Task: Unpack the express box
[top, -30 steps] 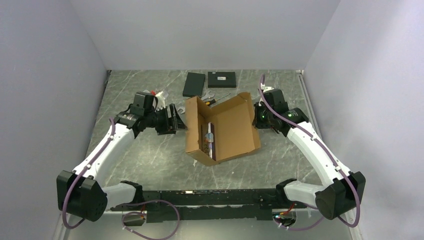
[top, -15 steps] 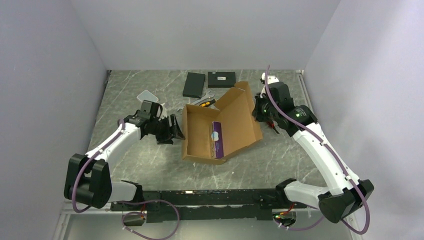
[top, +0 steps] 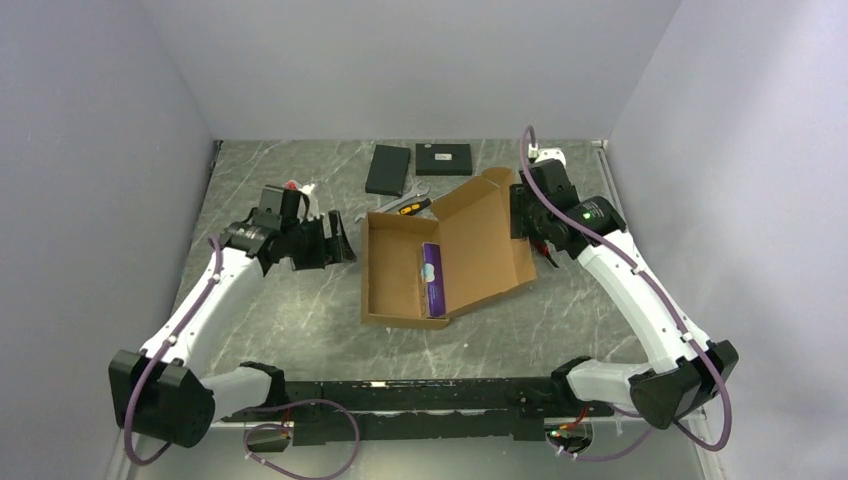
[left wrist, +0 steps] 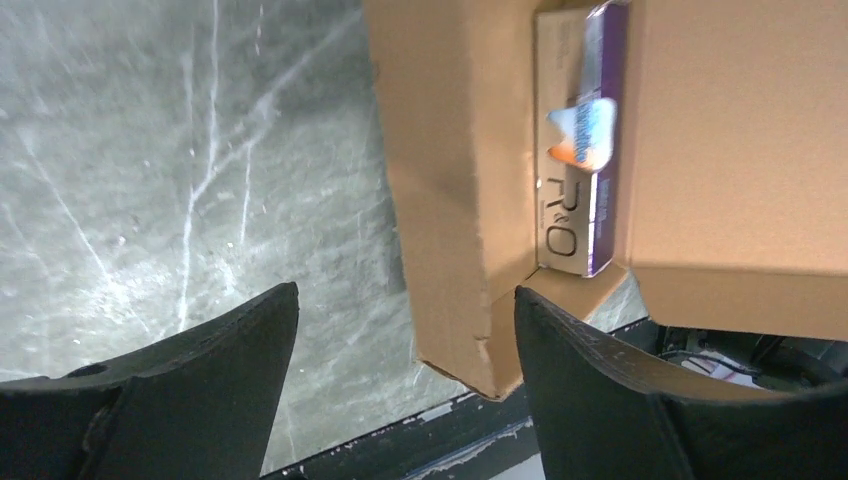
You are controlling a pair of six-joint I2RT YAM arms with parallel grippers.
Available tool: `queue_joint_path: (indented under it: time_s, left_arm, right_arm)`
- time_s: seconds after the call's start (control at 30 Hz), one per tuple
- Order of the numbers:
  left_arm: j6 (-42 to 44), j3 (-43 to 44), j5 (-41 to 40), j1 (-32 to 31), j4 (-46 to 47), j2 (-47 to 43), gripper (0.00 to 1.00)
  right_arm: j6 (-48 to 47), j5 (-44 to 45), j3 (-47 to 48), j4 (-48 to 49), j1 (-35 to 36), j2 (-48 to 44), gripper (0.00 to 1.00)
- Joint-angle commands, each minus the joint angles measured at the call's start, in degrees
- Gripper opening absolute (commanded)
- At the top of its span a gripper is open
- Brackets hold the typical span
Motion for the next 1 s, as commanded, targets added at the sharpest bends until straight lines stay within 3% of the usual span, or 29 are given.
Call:
queue_joint_path:
  time_s: [0.0,0.1,0.37,0.47,0.53,0.7,0.8,0.97]
  left_arm:
    - [4.81,6.81,-2.43,0.35,-3.63,-3.57,0.85]
    - [6.12,10.25,0.89,0.37,-3.12,-2.28,0.87]
    - [3.30,9.32,14.00,0.37,3.36,6.53,0.80]
    - [-3.84,5.24,24.52,0.14,13.82,7.60,0.78]
    - [-10.69,2.36,26.61,-1.56,22.15,9.46,0.74]
    - [-15.65,9.38,4.08,-14.08,15.59,18.21,0.78]
    - [-22.57,10.10,-2.08,-17.45,16.75,22.29,0.76]
    - [-25.70,16.11,-8.47,-21.27,11.66,30.45,0.78]
  right_arm:
    - [-0.08,9.53,8.45,-4.69,5.98,1.00,0.66]
    - [1.21,13.12,12.24,-7.02,10.84,3.55,0.69]
    - [3.35,5.33,12.99,-1.84,17.17,7.30,0.70]
    - [3.96,2.30,11.44,0.36,17.25,6.68,0.70]
    - [4.77,0.71,10.29,1.55,17.26,5.77,0.70]
    - [5.83,0.10,6.05,3.81,17.17,2.41,0.69]
    - [6.27,1.81,3.40,3.63,17.17,0.92,0.69]
    - [6.13,4.73,-2.16,5.19,17.17,-2.71,0.69]
